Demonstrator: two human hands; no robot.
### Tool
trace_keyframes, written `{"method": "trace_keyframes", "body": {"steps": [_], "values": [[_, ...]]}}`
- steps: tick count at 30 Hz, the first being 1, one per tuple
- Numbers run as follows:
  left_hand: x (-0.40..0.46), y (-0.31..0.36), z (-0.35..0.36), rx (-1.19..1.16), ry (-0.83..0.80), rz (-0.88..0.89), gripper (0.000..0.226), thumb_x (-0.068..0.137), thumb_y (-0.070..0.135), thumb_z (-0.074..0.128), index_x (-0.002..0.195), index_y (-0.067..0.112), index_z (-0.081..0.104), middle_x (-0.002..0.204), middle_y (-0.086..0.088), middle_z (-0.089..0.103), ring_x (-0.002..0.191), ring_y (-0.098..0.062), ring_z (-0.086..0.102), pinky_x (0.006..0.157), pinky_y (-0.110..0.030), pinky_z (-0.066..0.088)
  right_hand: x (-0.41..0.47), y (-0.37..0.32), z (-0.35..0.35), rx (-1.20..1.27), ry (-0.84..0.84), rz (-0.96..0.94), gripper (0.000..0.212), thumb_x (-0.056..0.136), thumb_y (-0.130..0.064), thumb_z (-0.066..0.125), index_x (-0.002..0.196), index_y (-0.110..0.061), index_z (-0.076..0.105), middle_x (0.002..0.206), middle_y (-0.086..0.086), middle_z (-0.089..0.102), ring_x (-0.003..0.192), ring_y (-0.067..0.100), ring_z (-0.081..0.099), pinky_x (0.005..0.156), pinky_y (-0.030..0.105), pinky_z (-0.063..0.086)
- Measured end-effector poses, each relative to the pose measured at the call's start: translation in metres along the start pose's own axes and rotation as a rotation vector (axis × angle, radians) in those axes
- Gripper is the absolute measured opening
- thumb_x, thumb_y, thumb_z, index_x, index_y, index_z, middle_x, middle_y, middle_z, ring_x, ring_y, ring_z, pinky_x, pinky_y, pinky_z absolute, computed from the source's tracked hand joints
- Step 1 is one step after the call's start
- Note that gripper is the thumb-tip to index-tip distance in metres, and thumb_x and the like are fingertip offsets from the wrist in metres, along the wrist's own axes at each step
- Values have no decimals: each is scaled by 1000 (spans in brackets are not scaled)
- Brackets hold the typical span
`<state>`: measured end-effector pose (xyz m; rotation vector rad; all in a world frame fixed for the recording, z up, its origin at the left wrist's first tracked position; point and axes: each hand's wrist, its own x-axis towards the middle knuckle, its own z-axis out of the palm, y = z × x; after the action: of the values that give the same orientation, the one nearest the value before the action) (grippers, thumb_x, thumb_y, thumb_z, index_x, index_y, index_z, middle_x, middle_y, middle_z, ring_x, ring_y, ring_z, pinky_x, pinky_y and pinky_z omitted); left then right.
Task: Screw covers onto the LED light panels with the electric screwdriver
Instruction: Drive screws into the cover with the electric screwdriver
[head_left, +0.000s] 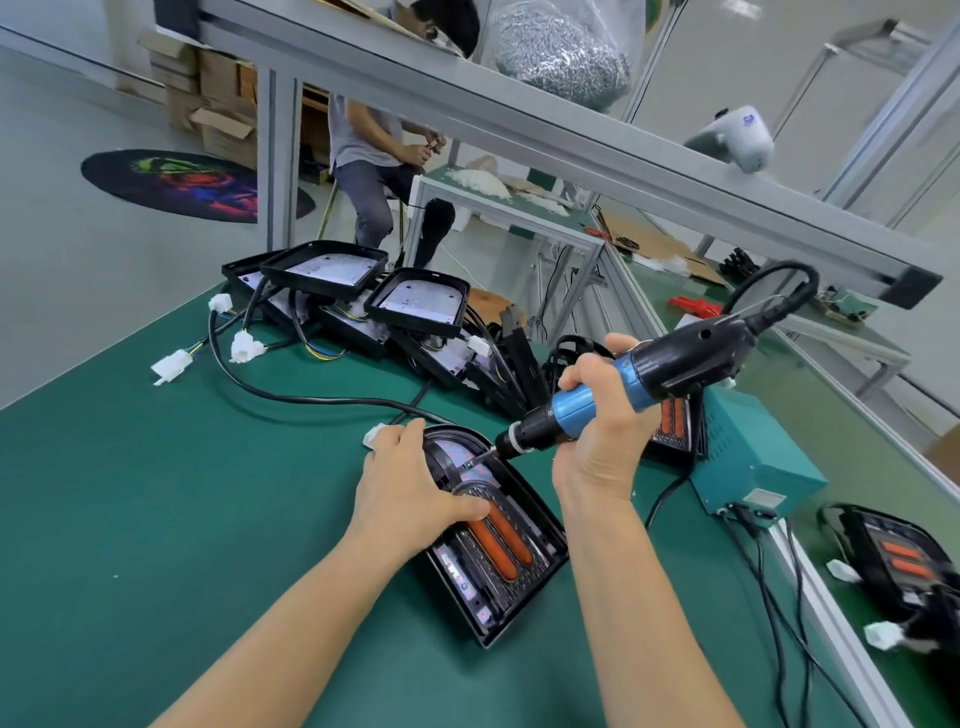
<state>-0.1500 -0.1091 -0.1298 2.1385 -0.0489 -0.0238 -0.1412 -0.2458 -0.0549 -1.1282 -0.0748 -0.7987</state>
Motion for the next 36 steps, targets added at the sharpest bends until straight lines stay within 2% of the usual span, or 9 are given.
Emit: {"method": "trace_keyframes", "body": {"steps": [2, 6, 13, 16, 19, 23, 29, 33, 36], "values": [[0, 4, 2, 16, 24, 25, 114, 53, 45, 86, 146, 14, 28, 138, 0, 33, 129, -21, 35, 104, -35, 36, 0, -2, 2, -1, -41, -12, 25, 70, -2, 60, 88, -18, 57, 55, -5, 54, 55, 13, 53, 59, 24, 46], [1, 5, 3, -5, 25, 6, 112, 53, 43, 86, 145, 14, 29, 138, -1, 34, 127, -21, 36, 103, -35, 37, -6, -2, 3, -9, -130, -5, 25, 71, 0, 59, 89, -18, 58, 57, -3, 53, 55, 13, 52, 58, 22, 47], [-4, -4, 2, -82, 34, -31, 111, 56, 43, 88, 145, 14, 29, 143, 0, 29, 129, -21, 37, 106, -36, 34, -5, -2, -2, -60, -170, 91, 30, 68, -2, 62, 87, -25, 56, 70, 1, 54, 79, 28, 46, 78, 35, 44], [-3, -2, 2, -69, 32, -31, 112, 55, 44, 87, 146, 13, 28, 143, 0, 29, 129, -22, 37, 107, -39, 34, -6, -4, -2, -57, -189, 100, 28, 69, -2, 62, 87, -20, 51, 68, 1, 53, 72, 24, 49, 72, 27, 47], [-3, 0, 2, -64, 33, -24, 114, 55, 45, 87, 147, 14, 26, 144, 0, 29, 130, -22, 36, 108, -41, 33, -6, -5, -1, -66, -180, 94, 22, 70, -1, 63, 74, -21, 54, 69, 2, 53, 65, 17, 52, 67, 23, 48], [-4, 0, 2, -59, 46, -11, 114, 55, 46, 87, 147, 15, 26, 143, 0, 30, 131, -21, 35, 108, -41, 33, -7, -4, -2, -80, -238, 60, 25, 69, 2, 62, 67, -22, 55, 70, -1, 54, 69, 19, 50, 66, 22, 48], [-2, 2, 4, -49, 51, -21, 111, 54, 45, 87, 144, 14, 30, 140, -2, 33, 129, -23, 37, 107, -43, 33, -7, -4, -1, -122, -314, 67, 17, 69, 2, 63, 72, -14, 55, 75, 8, 50, 72, 23, 47, 67, 26, 46], [0, -2, 5, -83, 36, -44, 112, 55, 46, 87, 145, 13, 29, 142, -2, 31, 129, -23, 37, 108, -44, 32, -8, -2, -2, -103, -324, 71, 28, 69, 2, 63, 69, -26, 59, 74, 2, 52, 73, 22, 46, 69, 26, 46], [-1, -8, 8, -124, 39, -65, 112, 57, 45, 87, 147, 15, 26, 147, 0, 27, 133, -23, 34, 110, -45, 29, -10, 1, -4, -66, -266, 81, 29, 70, 0, 64, 86, -24, 59, 76, 2, 52, 75, 20, 47, 72, 25, 47]]}}
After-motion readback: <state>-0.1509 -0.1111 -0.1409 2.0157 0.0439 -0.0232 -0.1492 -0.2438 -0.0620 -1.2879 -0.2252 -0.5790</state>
